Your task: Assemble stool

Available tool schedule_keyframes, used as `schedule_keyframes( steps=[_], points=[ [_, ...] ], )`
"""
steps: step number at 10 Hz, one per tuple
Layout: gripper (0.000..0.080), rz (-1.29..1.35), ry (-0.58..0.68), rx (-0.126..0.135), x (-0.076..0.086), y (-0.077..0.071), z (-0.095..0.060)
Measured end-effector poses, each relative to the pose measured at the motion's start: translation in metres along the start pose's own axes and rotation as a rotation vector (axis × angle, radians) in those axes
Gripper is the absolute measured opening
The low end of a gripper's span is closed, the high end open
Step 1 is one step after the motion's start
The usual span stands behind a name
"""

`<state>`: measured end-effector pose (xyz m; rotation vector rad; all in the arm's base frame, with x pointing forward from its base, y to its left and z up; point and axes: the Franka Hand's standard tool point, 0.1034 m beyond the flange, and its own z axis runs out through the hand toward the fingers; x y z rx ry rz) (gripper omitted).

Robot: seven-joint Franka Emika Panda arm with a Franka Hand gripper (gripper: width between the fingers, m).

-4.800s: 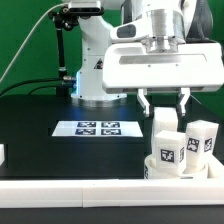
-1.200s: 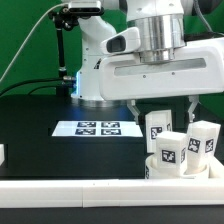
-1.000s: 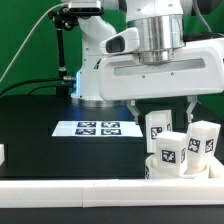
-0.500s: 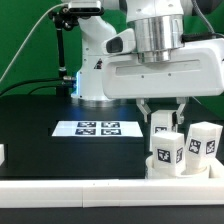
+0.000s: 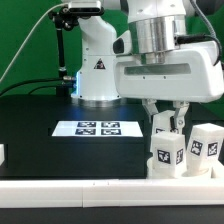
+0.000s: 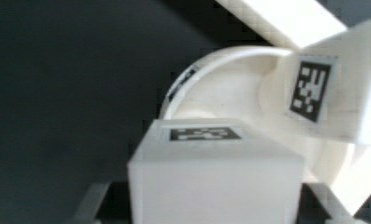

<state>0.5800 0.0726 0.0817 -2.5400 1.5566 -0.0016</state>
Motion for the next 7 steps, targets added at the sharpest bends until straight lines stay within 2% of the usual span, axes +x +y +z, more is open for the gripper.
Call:
schedule_keyframes(
  steps=[3, 7],
  points=[
    [0.0337, 0.302, -0.009, 0.033, 0.0001, -0.0006, 0.0004],
    [0.0337, 0.491, -0.023, 0.043, -0.004, -0.0017, 0.0007]
  ],
)
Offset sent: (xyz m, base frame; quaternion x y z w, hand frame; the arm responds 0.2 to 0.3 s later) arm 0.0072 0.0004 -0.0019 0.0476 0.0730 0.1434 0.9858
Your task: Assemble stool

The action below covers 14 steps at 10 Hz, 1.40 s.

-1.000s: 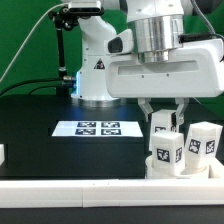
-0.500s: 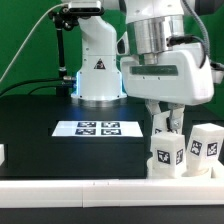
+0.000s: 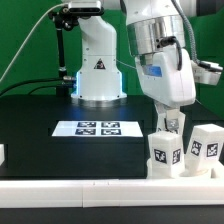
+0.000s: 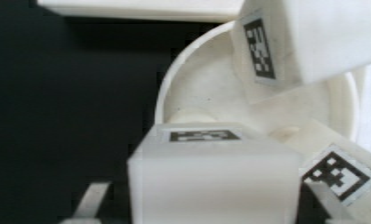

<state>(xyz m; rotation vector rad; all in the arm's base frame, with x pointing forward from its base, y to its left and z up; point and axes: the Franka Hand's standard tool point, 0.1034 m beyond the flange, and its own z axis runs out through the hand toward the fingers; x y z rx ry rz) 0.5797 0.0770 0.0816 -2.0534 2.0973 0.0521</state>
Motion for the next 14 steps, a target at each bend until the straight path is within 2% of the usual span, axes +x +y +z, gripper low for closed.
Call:
schedule_keyframes(
  steps=[1, 2, 3, 5, 7, 8, 9, 11, 12, 13, 14],
  points=[
    [0.0337, 0.027, -0.006, -0.004, 0.002, -0.001, 0.0],
    [0.0337, 0.021, -0.012, -0.03, 0.016, -0.005, -0.002],
    [0.0337, 0.048, -0.011, -0.041, 0.025, -0.008, -0.003],
    [0.0337, 0.104, -0.013, -0.055, 0.029, -0.01, -0.004],
    [0.0337, 0.182, -0.017, -0.07, 0.022, -0.012, -0.003],
    [0.0337, 0.272, -0.018, -0.08, 0.011, -0.012, -0.001],
    [0.0337, 0.321, -0.015, -0.076, 0.005, -0.012, 0.0],
    [0.0337, 0.37, -0.018, -0.075, 0.006, -0.012, 0.0],
    [0.0403, 0.366, -0.019, -0.076, 0.006, -0.012, 0.0],
    [0.0583, 0.363, -0.019, -0.076, 0.006, -0.012, 0.001],
    [0.0583, 0.305, -0.022, -0.078, 0.006, -0.012, 0.0]
  ],
)
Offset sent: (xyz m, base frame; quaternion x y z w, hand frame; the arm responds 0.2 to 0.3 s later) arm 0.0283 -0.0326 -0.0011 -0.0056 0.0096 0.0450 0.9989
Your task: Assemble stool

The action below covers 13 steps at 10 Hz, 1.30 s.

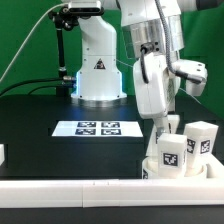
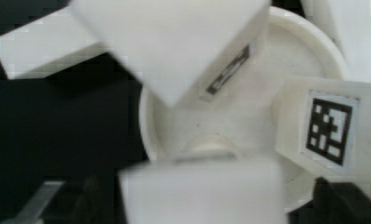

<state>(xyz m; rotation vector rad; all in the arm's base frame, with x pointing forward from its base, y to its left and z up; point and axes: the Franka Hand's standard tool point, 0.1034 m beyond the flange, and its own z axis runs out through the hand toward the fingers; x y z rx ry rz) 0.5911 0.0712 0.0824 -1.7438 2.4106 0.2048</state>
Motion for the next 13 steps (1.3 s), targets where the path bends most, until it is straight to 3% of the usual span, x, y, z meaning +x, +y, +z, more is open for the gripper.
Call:
schedule_keyframes(
  steps=[1, 3, 7, 10, 11, 13],
  points=[
    [0.0635, -0.086, -0.007, -0.004, -0.002, 0.001, -0.006],
    [0.0646, -0.369, -0.014, -0.002, -0.014, 0.001, -0.028],
    [0.0649, -0.679, -0.004, -0.002, -0.015, 0.002, -0.028],
    [0.0649, -1.239, 0.039, 0.016, -0.008, -0.005, -0.028],
    [0.0649, -1.401, 0.048, 0.004, -0.011, -0.003, -0.028],
    [0.0649, -1.546, 0.052, 0.006, -0.012, -0.006, -0.031]
  ],
)
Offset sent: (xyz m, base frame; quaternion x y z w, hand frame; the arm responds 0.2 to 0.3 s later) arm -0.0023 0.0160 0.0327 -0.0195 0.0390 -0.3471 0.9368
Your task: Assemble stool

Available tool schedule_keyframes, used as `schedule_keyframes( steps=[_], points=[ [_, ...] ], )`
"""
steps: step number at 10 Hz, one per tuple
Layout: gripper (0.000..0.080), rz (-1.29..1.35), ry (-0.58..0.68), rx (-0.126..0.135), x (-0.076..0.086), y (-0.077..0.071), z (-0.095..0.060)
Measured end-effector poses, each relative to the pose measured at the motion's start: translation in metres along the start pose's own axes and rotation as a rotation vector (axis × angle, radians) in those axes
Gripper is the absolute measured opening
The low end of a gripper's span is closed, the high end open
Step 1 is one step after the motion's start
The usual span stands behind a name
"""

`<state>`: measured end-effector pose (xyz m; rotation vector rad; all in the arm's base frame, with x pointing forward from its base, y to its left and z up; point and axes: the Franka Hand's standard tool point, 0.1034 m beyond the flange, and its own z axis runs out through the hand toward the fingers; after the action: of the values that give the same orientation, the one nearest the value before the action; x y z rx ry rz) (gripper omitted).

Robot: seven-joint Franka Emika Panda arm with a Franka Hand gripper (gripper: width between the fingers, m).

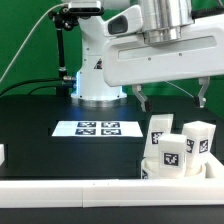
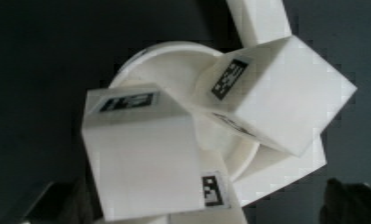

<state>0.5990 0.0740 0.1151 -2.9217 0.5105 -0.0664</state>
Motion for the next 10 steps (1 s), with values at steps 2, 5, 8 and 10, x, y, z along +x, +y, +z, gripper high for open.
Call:
schedule_keyframes(
  steps=[2, 5, 8, 10],
  points=[
    [0.0649, -0.131, 0.0, -0.003, 0.0, 0.001, 0.0],
    [0.0649, -0.636, -0.044, -0.046, -0.004, 0.005, 0.003],
    [0.0649, -0.869, -0.085, -0.056, -0.014, 0.003, 0.009],
    [0.0649, -1.003, -0.092, -0.062, -0.013, 0.006, 0.009]
  ],
)
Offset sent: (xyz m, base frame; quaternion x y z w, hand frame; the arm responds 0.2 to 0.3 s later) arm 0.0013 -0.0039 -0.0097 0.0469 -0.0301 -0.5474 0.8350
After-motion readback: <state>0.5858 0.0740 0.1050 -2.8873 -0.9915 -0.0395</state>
